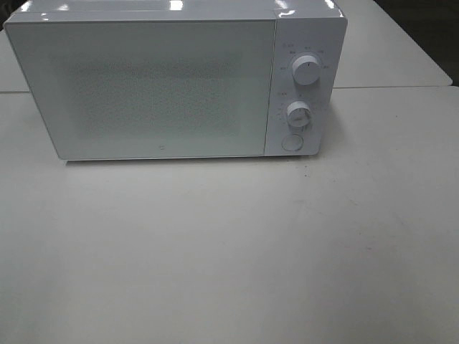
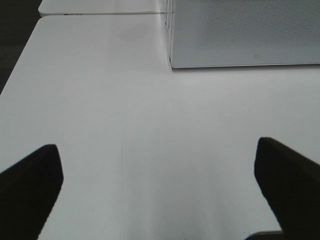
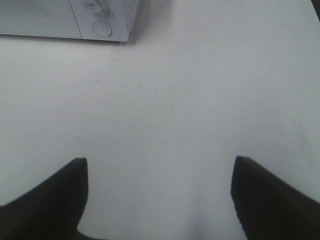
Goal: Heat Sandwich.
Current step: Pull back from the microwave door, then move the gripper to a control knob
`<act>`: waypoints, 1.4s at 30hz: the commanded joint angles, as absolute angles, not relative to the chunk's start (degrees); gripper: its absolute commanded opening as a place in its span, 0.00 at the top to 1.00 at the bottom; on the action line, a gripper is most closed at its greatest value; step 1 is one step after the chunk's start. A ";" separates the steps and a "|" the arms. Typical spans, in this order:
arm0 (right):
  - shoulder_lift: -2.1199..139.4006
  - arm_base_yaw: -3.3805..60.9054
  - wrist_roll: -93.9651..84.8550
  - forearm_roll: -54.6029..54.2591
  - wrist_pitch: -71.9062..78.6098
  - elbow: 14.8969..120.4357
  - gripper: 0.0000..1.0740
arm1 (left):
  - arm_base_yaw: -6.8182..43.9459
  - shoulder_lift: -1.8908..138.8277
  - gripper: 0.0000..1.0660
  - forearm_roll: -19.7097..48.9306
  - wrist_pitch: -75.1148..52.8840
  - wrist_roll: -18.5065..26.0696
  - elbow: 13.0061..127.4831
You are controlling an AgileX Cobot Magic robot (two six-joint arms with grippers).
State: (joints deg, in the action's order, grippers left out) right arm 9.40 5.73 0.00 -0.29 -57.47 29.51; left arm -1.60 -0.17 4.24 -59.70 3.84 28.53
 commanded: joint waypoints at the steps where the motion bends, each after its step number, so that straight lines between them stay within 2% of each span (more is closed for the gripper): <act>1: 11.92 5.39 0.00 -0.57 -55.98 30.37 0.29 | -1.72 -1.89 0.03 4.81 -59.42 3.50 28.42; 20: 23.78 5.39 0.00 -0.80 -43.49 29.68 0.29 | -1.72 -1.89 0.03 4.81 -59.42 3.50 28.42; 42: 46.70 5.39 0.00 -0.80 -17.65 29.11 0.29 | -1.72 -1.89 0.03 4.81 -59.42 3.50 28.42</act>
State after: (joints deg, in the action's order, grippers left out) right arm 44.58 5.73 0.00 -0.52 -21.20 29.22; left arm -1.60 -0.17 4.30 -59.70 3.84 28.53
